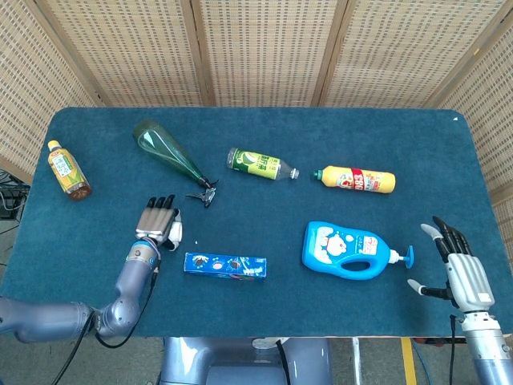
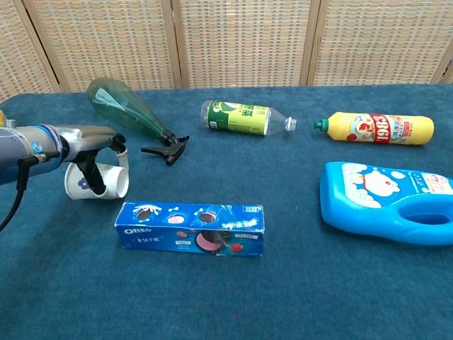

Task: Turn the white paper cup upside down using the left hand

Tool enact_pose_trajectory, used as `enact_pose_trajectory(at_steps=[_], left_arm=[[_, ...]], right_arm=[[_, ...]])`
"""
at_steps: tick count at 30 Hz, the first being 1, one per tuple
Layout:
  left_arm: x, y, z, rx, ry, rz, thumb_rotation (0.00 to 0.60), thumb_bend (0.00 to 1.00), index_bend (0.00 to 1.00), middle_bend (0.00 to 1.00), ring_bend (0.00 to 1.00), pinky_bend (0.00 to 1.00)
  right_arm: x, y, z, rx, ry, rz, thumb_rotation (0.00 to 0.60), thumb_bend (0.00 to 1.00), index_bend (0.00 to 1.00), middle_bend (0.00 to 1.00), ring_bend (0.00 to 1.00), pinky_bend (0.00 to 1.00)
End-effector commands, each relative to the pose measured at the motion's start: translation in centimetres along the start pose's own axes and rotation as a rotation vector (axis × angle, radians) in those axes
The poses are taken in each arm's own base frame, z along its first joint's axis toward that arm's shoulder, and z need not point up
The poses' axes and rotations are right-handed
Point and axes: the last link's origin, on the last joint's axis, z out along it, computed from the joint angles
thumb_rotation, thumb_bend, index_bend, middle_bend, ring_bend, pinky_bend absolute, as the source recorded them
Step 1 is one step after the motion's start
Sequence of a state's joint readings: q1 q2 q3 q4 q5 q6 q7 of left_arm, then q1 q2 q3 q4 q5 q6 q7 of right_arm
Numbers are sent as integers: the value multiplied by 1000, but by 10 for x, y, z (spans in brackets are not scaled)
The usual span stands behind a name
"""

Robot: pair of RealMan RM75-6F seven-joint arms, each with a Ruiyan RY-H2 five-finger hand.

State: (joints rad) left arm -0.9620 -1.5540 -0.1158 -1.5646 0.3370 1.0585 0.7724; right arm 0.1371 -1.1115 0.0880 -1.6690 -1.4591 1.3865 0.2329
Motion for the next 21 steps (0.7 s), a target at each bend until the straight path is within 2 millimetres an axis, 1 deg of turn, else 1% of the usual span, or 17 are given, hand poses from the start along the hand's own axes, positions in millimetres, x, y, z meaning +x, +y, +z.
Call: enact_pose_trajectory(at_steps=[1, 3, 7, 12, 18, 21], left_arm=[[-2, -3, -4, -12, 31, -60, 600, 271, 419, 0, 0, 0], [-1, -4, -6, -22, 49, -112, 600, 271, 423, 0, 0, 0], [-3, -8, -11, -67, 115, -284, 600, 267, 426, 0, 0, 0], [-15, -19, -15, -127, 206, -540, 600, 260, 428, 0, 0, 28], [-22, -28, -14, -185, 243, -700, 600, 259, 434, 0, 0, 30], [-31, -39, -11, -198, 224, -746, 600, 258, 440, 0, 0, 31]], right_arm=[[0, 0, 0, 1, 3, -2, 600, 91, 0, 0, 0, 0], [1, 0, 0, 2, 4, 1, 600, 91, 0, 0, 0, 0], [0, 0, 0, 0, 3, 0, 600, 92, 0, 0, 0, 0], [1, 1, 0, -9, 10, -4, 600, 91, 0, 0, 0, 0], [-1, 1, 1, -9, 6, -11, 600, 91, 0, 0, 0, 0], [-3, 0, 0, -7, -1, -19, 600, 91, 0, 0, 0, 0]])
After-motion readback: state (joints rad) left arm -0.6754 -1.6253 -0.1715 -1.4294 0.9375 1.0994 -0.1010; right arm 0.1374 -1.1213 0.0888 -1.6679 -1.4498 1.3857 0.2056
